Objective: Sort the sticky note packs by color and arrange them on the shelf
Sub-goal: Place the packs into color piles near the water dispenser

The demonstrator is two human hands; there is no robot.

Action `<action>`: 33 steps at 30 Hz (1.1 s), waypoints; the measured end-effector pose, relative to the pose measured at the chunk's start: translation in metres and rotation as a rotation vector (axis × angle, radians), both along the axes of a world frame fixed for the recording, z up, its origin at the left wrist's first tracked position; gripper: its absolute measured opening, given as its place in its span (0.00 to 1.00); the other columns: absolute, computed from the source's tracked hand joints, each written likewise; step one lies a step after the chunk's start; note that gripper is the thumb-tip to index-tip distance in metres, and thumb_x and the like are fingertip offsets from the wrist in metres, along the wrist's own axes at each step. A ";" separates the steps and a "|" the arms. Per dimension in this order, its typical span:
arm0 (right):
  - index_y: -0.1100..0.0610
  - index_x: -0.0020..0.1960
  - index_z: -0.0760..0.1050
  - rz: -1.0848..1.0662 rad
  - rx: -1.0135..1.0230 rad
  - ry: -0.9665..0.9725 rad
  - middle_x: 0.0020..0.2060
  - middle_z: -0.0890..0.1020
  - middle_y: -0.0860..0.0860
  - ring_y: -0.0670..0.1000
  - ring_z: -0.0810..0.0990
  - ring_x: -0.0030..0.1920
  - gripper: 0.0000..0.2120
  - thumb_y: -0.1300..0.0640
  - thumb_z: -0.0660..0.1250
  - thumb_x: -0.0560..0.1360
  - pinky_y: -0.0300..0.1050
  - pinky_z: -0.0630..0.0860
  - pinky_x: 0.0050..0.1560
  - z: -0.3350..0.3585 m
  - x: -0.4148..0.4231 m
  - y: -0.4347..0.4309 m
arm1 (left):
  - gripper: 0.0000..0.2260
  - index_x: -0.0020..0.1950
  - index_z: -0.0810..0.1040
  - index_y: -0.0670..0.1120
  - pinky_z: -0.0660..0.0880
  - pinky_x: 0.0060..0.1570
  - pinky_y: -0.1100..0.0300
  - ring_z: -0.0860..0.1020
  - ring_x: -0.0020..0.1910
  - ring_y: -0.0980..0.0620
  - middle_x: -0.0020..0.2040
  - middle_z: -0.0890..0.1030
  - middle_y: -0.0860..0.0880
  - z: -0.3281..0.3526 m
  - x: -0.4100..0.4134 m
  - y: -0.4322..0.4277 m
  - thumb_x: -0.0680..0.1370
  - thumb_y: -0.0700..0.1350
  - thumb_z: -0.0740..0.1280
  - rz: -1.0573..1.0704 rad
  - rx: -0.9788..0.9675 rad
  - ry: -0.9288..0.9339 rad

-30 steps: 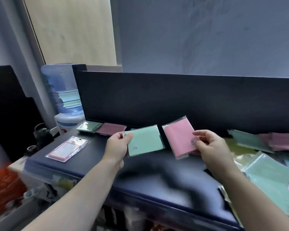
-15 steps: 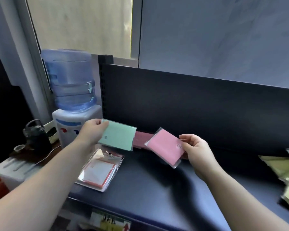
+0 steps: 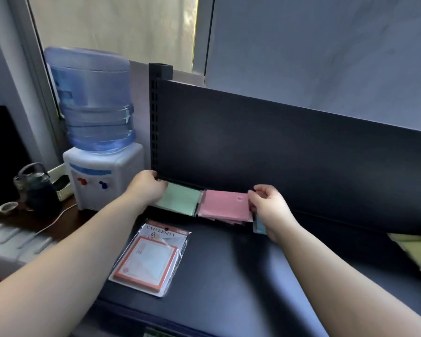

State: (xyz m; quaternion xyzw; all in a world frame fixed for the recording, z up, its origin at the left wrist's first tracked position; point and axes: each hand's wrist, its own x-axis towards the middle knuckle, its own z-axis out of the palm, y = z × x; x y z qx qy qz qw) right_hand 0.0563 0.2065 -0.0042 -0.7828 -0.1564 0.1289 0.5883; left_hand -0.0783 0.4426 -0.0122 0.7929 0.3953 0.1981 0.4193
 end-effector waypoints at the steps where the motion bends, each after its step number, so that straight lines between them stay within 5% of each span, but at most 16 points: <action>1: 0.55 0.63 0.72 0.000 -0.048 -0.039 0.56 0.77 0.50 0.48 0.78 0.49 0.15 0.55 0.65 0.77 0.44 0.73 0.51 -0.001 -0.002 -0.003 | 0.10 0.50 0.79 0.43 0.75 0.51 0.50 0.78 0.50 0.38 0.49 0.81 0.39 0.002 -0.001 -0.003 0.73 0.46 0.65 -0.015 0.086 0.101; 4: 0.52 0.63 0.73 0.030 -0.126 -0.103 0.55 0.77 0.49 0.47 0.76 0.54 0.15 0.58 0.65 0.76 0.37 0.70 0.48 -0.002 -0.007 -0.016 | 0.23 0.68 0.72 0.47 0.69 0.63 0.48 0.69 0.65 0.36 0.65 0.73 0.40 0.011 0.001 -0.019 0.73 0.49 0.66 -0.062 0.293 0.226; 6: 0.51 0.61 0.73 0.058 -0.154 -0.146 0.55 0.78 0.48 0.46 0.76 0.55 0.14 0.59 0.65 0.76 0.37 0.72 0.49 0.000 -0.011 -0.029 | 0.25 0.71 0.69 0.48 0.64 0.68 0.50 0.66 0.69 0.38 0.69 0.70 0.41 0.020 0.005 -0.037 0.74 0.48 0.66 -0.143 0.351 0.179; 12: 0.51 0.66 0.69 0.078 -0.325 -0.359 0.60 0.75 0.45 0.46 0.73 0.61 0.19 0.56 0.66 0.76 0.41 0.70 0.62 0.015 -0.016 -0.092 | 0.19 0.66 0.74 0.49 0.68 0.65 0.55 0.72 0.65 0.48 0.65 0.75 0.48 0.044 0.026 -0.114 0.76 0.50 0.66 -0.430 0.473 0.090; 22: 0.51 0.73 0.60 -0.031 -0.541 -0.618 0.69 0.65 0.47 0.46 0.63 0.69 0.27 0.52 0.65 0.76 0.34 0.58 0.66 0.028 -0.023 -0.266 | 0.16 0.64 0.75 0.52 0.71 0.55 0.62 0.76 0.56 0.55 0.56 0.78 0.55 0.055 0.074 -0.296 0.77 0.53 0.66 -0.744 0.523 0.051; 28: 0.51 0.73 0.59 -0.114 -0.596 -0.594 0.69 0.64 0.47 0.47 0.61 0.70 0.27 0.52 0.64 0.77 0.36 0.56 0.67 0.027 -0.027 -0.392 | 0.15 0.62 0.75 0.52 0.74 0.53 0.59 0.77 0.49 0.56 0.49 0.78 0.57 0.053 0.099 -0.421 0.77 0.54 0.66 -0.862 0.517 0.081; 33: 0.49 0.74 0.57 -0.142 -0.620 -0.525 0.71 0.62 0.46 0.47 0.59 0.71 0.27 0.50 0.63 0.78 0.40 0.57 0.69 0.026 -0.032 -0.480 | 0.16 0.63 0.75 0.51 0.75 0.52 0.57 0.77 0.50 0.54 0.53 0.78 0.55 0.048 0.106 -0.509 0.77 0.54 0.65 -0.920 0.474 0.097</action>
